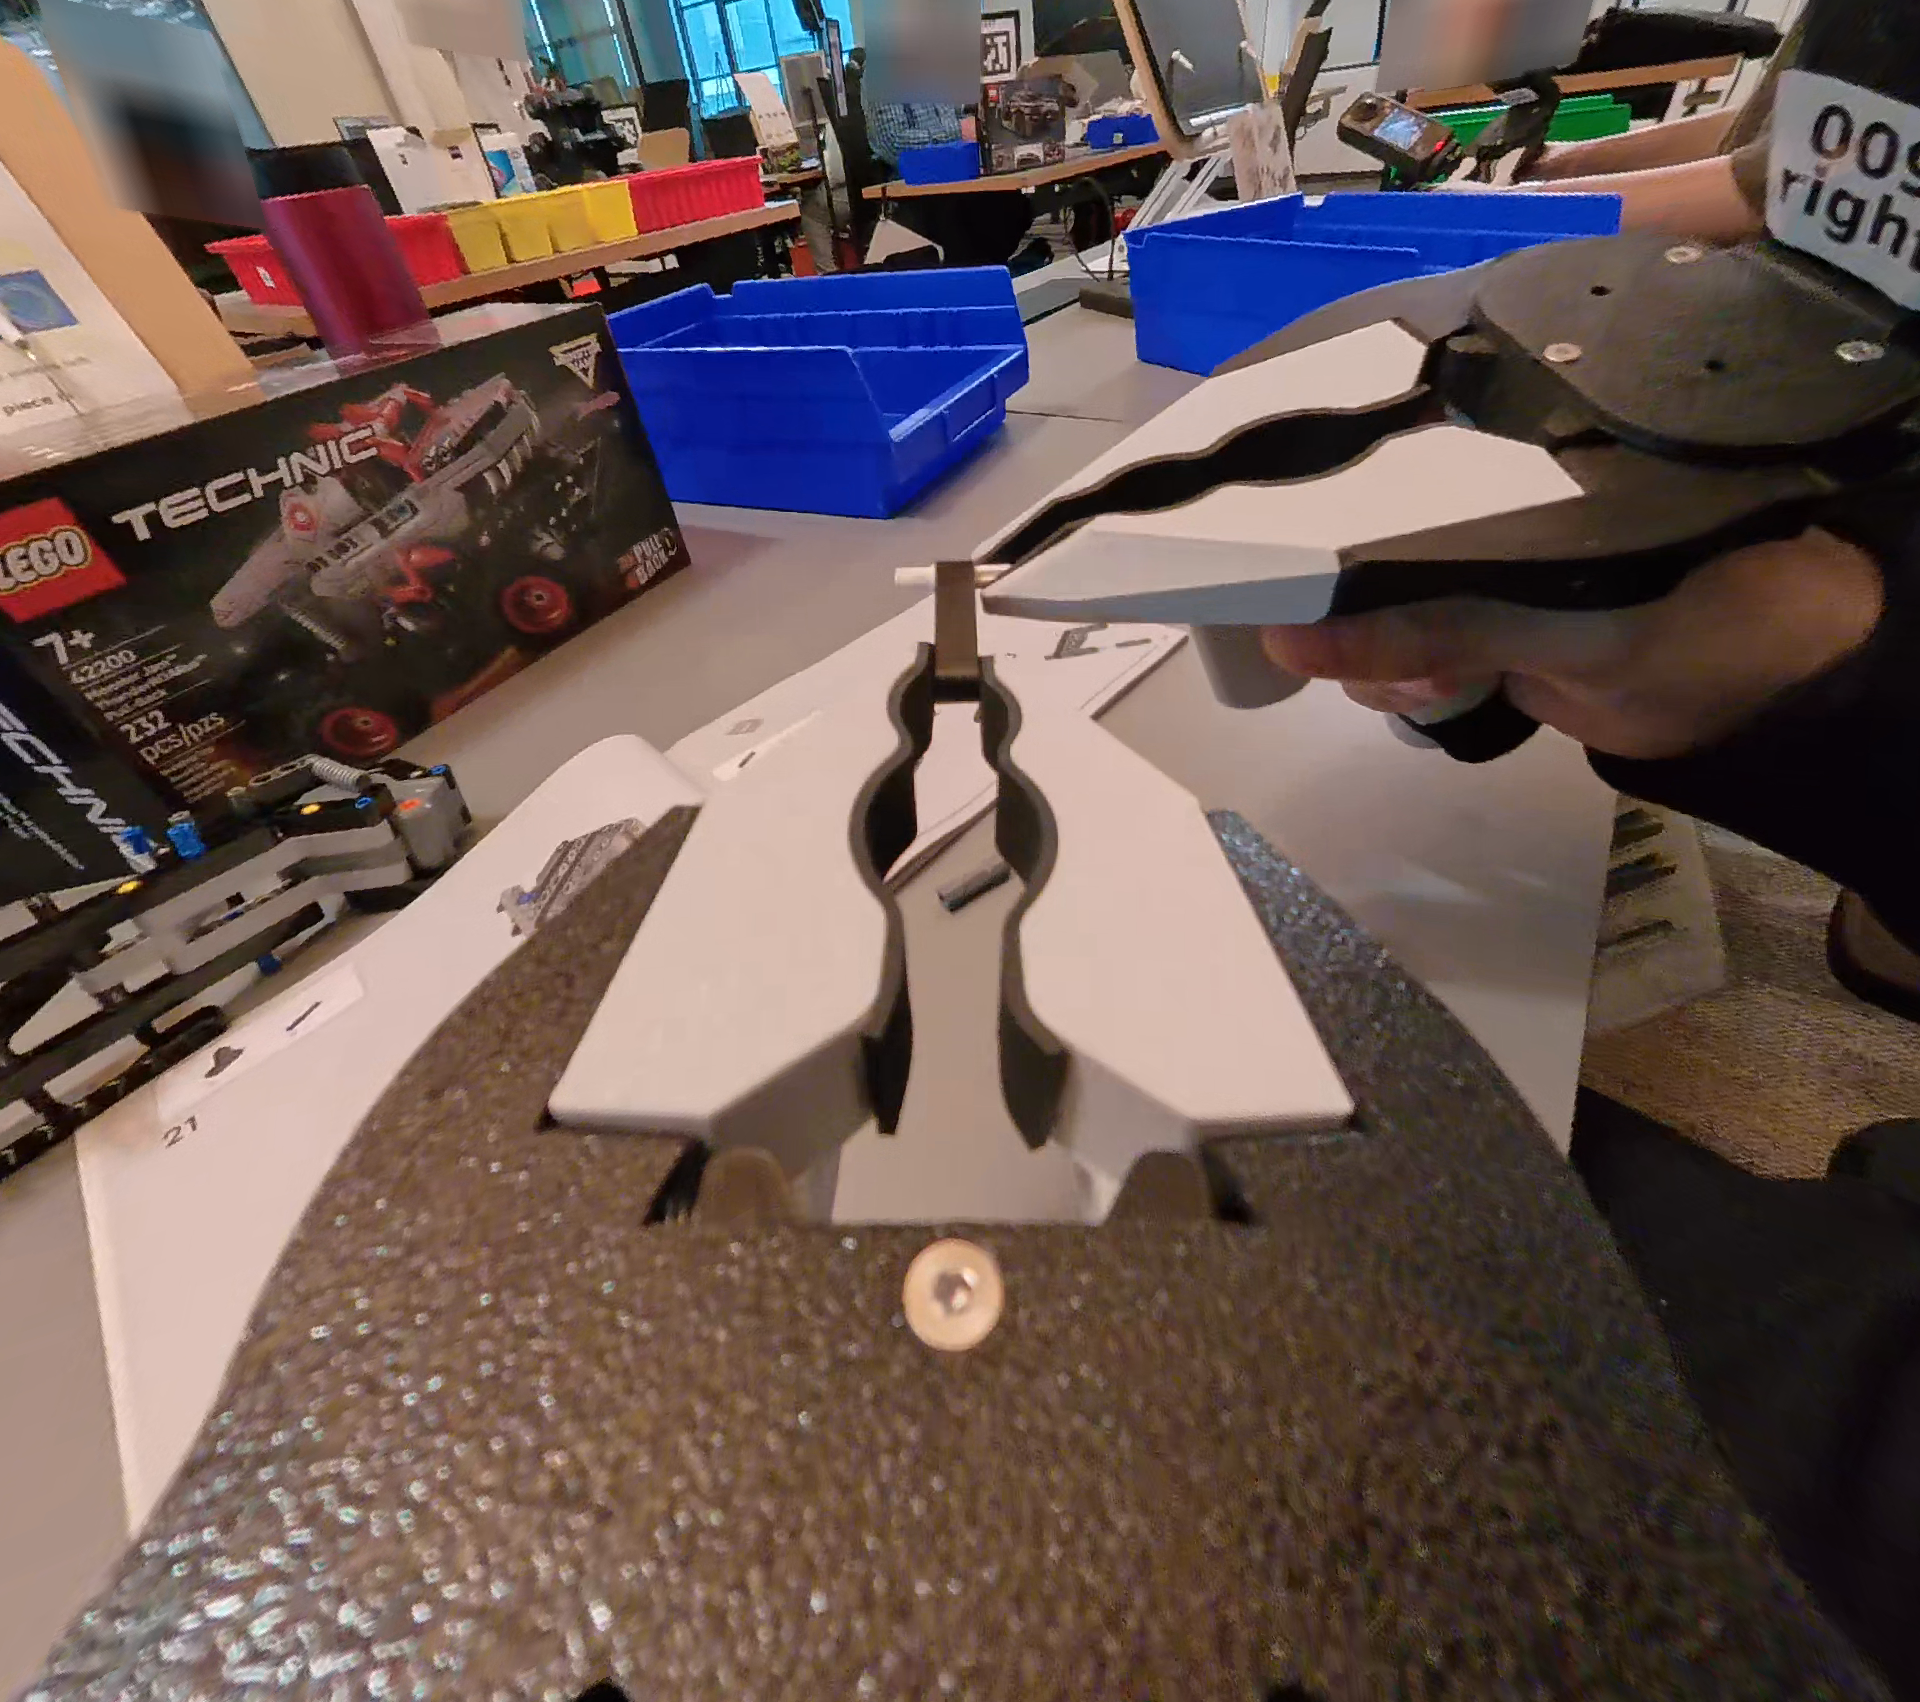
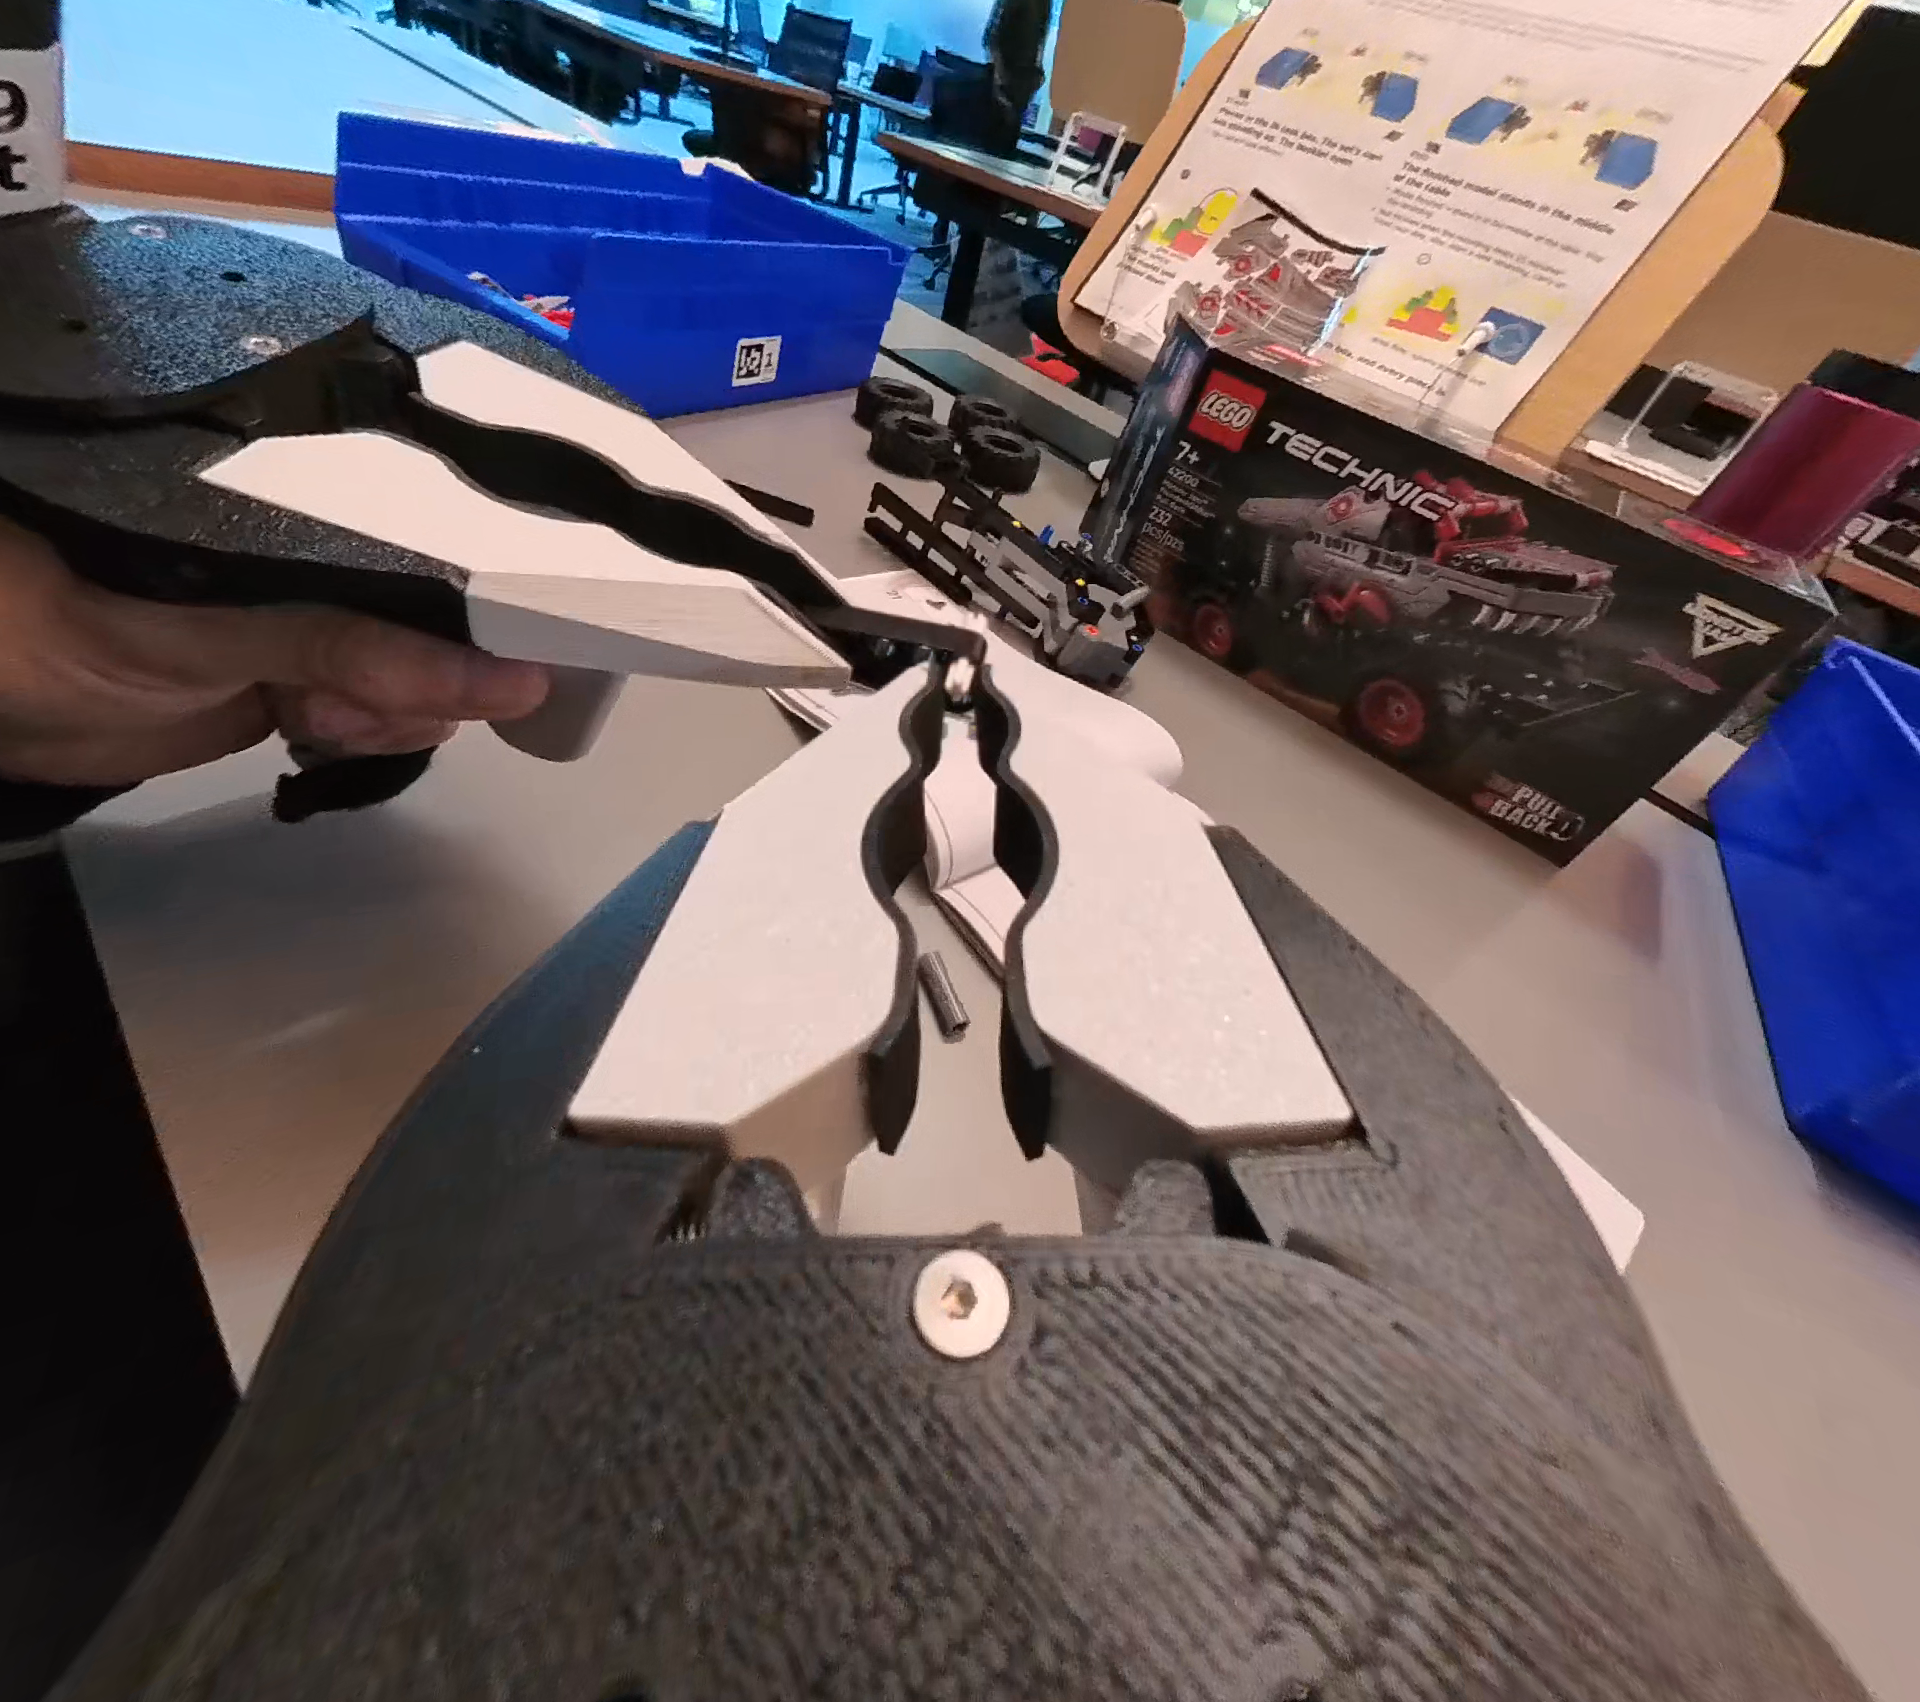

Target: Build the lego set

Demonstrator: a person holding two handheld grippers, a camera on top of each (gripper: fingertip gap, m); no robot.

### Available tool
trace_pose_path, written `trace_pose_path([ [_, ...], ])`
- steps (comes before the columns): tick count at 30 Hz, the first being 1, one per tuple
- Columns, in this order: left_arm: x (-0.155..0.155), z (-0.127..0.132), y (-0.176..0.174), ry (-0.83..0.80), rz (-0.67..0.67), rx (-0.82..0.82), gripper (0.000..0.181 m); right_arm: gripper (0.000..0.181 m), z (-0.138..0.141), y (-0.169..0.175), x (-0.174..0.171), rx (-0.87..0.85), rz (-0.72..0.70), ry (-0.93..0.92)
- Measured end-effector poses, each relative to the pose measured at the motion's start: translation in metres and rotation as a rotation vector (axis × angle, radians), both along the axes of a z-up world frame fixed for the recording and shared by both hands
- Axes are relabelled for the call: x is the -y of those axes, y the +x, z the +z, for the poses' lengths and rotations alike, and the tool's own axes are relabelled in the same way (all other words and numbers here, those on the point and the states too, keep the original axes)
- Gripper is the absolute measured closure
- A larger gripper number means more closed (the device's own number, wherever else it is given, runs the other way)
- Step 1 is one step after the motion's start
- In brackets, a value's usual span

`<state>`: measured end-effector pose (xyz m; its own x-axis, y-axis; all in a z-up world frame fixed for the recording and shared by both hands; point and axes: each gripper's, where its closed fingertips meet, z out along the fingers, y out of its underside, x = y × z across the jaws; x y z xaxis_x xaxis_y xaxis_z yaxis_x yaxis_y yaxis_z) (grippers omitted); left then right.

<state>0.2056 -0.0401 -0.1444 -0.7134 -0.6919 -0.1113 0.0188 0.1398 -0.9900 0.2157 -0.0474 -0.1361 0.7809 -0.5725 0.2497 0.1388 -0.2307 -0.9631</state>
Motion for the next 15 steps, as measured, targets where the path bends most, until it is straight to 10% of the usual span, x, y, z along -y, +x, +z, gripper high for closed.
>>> trace_pose_path([
  [8,0.000,-0.001,-0.004,0.070,0.005,0.058,0.175,0.179,-0.008,-0.002,-0.001,-0.089,0.077,0.055],
  [15,0.003,0.010,-0.029,0.058,-0.281,0.020,0.163,0.179,-0.020,-0.020,0.036,-0.128,0.266,-0.029],
])
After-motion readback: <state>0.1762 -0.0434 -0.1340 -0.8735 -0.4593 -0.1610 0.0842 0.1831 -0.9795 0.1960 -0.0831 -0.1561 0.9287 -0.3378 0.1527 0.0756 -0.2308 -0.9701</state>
